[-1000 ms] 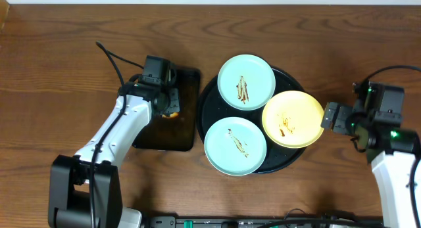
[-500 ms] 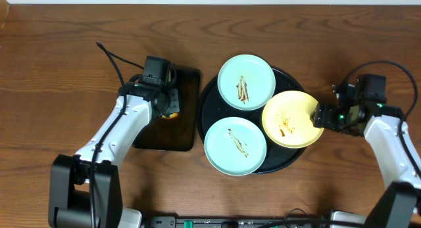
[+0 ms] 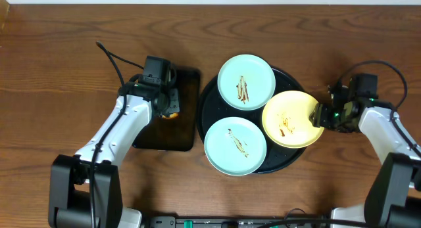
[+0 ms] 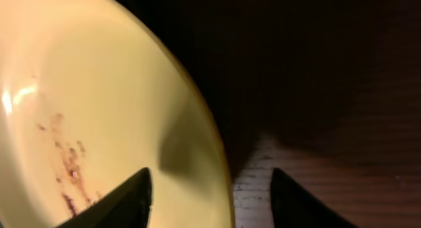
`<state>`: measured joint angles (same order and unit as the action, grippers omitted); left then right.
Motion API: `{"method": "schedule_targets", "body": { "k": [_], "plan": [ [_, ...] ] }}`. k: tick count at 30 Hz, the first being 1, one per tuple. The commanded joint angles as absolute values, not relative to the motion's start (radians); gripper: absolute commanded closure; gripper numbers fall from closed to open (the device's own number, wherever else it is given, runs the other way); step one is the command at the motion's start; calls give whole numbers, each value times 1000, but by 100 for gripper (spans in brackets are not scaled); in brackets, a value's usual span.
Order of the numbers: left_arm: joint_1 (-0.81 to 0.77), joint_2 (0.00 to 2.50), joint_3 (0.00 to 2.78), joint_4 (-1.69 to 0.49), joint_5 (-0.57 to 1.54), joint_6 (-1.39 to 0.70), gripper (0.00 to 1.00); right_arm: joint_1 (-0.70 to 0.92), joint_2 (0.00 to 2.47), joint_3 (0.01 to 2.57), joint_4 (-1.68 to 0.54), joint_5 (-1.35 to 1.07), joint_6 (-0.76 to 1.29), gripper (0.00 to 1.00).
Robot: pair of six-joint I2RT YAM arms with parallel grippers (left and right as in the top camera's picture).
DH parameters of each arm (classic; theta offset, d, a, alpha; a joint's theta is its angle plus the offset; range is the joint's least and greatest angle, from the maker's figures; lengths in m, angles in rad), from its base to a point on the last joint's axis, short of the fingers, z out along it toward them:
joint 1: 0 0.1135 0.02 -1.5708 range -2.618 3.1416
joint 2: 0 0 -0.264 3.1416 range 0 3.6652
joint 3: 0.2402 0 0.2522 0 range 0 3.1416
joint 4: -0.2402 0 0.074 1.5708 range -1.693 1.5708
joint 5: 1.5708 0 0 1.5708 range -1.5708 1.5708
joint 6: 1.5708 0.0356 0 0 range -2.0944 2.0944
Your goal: Clean dirty plates on tray and stack at the side
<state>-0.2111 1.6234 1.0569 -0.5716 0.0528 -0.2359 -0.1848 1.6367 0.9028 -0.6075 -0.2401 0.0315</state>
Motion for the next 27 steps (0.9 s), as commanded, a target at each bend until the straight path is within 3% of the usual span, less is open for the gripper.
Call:
{"method": "schedule_targets", "body": {
  "k": [1, 12, 27],
  "plan": [
    [-213, 1633, 1049, -575, 41, -245, 92, -187, 1665, 921, -598, -252, 21, 58],
    [-213, 1632, 1050, -567, 39, -245, 93, -187, 1675, 921, -598, -252, 22, 98],
    [-213, 1379, 1050, -444, -120, -332, 93, -187, 1675, 921, -611, -214, 52, 99]
  ]
}}
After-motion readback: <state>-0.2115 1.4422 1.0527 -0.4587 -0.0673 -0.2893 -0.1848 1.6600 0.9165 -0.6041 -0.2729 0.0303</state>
